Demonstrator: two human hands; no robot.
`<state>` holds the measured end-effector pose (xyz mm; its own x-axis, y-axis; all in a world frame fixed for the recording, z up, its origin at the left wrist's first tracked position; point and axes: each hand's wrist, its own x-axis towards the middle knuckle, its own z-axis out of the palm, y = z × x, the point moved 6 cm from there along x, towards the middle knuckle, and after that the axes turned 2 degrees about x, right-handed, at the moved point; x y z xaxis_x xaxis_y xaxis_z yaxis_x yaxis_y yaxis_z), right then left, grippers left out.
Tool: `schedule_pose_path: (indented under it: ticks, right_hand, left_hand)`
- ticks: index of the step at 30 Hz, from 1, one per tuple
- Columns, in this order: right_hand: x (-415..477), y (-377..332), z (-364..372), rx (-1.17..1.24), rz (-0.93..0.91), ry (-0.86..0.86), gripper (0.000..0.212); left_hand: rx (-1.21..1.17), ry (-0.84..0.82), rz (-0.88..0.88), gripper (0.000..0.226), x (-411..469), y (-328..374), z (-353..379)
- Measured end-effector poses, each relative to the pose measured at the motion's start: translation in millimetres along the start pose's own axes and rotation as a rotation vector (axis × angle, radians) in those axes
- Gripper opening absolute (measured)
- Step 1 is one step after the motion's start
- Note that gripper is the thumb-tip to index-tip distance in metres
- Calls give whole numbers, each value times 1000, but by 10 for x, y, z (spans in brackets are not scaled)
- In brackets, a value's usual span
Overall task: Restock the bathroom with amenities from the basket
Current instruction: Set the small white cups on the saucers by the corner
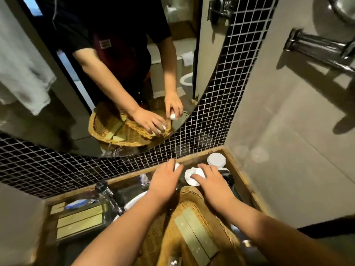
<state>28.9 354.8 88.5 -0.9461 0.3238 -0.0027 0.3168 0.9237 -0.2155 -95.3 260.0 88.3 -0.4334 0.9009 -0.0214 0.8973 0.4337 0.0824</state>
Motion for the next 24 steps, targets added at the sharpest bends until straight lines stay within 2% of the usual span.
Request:
schedule_pose_path:
  ticks: [4,9,13,19,24]
  right_hand:
    - [112,171,152,32,67,-14,50]
    - [237,301,379,46,135,14,33]
    - [400,472,607,40,262,-81,44]
    - [460,690,805,76,317,-137,59]
    - [437,810,908,38,333,-178,59]
  left_hand:
    - [88,-39,64,49,328,154,239]
    - [94,-160,58,48,691,288,564]
    - [51,-239,57,55,870,294,807]
    - [36,-336,89,56,1098,225,1184]
    - [39,-407,219,61,1236,135,1445]
